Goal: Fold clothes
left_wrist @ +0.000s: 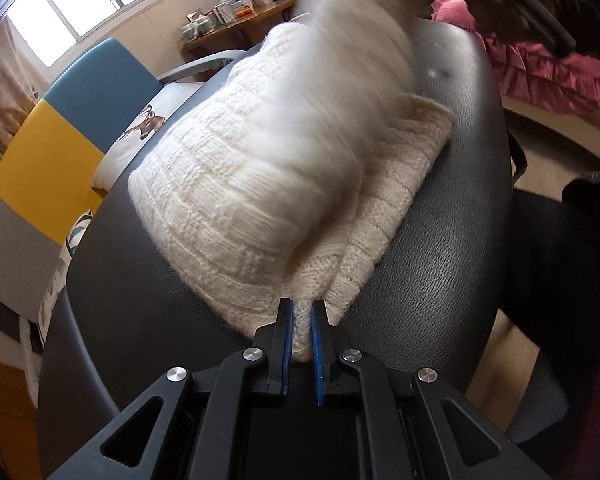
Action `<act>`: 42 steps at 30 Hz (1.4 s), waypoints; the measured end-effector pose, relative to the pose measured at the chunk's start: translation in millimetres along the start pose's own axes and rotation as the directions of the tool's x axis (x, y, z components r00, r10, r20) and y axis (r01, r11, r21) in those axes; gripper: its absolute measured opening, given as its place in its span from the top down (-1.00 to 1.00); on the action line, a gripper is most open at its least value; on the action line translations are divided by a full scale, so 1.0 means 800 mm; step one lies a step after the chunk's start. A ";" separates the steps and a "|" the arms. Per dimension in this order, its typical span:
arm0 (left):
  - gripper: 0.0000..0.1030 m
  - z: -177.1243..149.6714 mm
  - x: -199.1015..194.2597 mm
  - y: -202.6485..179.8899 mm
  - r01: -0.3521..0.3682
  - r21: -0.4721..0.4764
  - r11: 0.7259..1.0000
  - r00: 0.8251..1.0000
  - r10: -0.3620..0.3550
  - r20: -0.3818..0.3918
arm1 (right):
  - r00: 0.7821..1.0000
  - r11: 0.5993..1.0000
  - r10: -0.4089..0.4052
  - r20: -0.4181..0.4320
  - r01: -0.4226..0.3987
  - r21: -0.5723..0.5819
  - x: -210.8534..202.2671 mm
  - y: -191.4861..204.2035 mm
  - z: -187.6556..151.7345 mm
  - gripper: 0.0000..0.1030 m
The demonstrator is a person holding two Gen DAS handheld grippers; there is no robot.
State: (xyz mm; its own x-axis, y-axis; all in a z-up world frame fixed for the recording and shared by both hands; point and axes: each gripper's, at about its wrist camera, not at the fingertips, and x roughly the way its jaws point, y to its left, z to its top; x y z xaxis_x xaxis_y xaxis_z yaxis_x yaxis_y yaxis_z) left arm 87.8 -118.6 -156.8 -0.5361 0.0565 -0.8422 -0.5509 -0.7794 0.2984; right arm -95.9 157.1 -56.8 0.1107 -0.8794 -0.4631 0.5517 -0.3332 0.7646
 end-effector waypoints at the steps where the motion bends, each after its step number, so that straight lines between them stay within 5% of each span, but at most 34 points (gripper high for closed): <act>1: 0.83 0.000 0.000 0.000 0.002 0.005 1.000 1.000 -0.002 -0.001 | 0.996 0.998 -0.070 -0.048 0.070 -0.009 0.006 -0.006 -0.005 0.76; 4: 0.83 0.000 0.000 -0.001 0.002 0.027 1.000 1.000 -0.002 -0.006 | 0.959 0.975 -0.221 -0.178 0.212 -0.068 0.021 -0.009 -0.023 0.82; 7: 0.83 0.002 -0.012 0.006 0.030 0.013 0.999 1.000 -0.030 -0.004 | 0.949 0.967 -0.249 -0.192 0.232 -0.105 0.012 0.004 -0.032 0.81; 9: 0.83 0.003 -0.021 0.011 0.051 0.000 0.999 0.999 -0.051 -0.001 | 0.950 0.963 -0.256 -0.177 0.236 -0.129 -0.005 0.020 -0.035 0.47; 11: 0.83 0.004 -0.030 0.015 0.072 -0.013 0.997 0.997 -0.072 0.002 | 0.940 0.944 -0.301 -0.159 0.270 -0.191 -0.025 0.043 -0.041 0.43; 15: 0.83 0.006 -0.047 0.025 0.113 -0.038 0.993 0.994 -0.113 0.009 | 0.895 0.866 -0.413 -0.169 0.329 -0.377 -0.038 0.094 -0.073 0.08; 20: 0.83 0.057 -0.040 0.042 0.176 -0.060 0.983 0.984 -0.174 0.043 | 0.846 0.749 -0.516 -0.131 0.373 -0.548 -0.018 0.128 -0.117 0.08; 26: 0.83 0.139 -0.018 0.065 0.256 -0.078 0.963 0.964 -0.249 0.096 | 0.891 0.741 -0.448 -0.076 0.322 -0.589 -0.011 0.127 -0.100 0.08; 31: 0.83 0.208 -0.001 0.084 0.322 -0.091 0.942 0.941 -0.308 0.140 | 0.927 0.786 -0.338 -0.164 0.182 -0.591 0.003 0.116 -0.084 0.08; 35: 0.78 0.259 0.038 0.093 0.387 -0.123 0.914 0.922 -0.380 0.075 | 0.933 0.810 -0.296 -0.204 0.132 -0.572 0.027 0.103 -0.086 0.08; 37: 0.47 0.279 0.054 0.101 0.433 -0.139 0.891 0.901 -0.431 0.045 | 0.940 0.834 -0.270 -0.210 0.120 -0.539 0.028 0.093 -0.089 0.08; 42: 0.09 0.323 0.070 0.116 0.508 -0.162 0.846 0.854 -0.519 -0.037 | 0.948 0.858 -0.239 -0.211 0.104 -0.504 0.032 0.081 -0.093 0.08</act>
State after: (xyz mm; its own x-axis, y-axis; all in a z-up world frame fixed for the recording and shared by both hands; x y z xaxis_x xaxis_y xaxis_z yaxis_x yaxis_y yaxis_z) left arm -158.8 -26.7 -60.0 -0.1481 0.4299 -0.8907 -0.6349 -0.7319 -0.2476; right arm 4.6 138.2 -52.3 0.1479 -0.6822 -0.7160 0.9010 -0.2056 0.3821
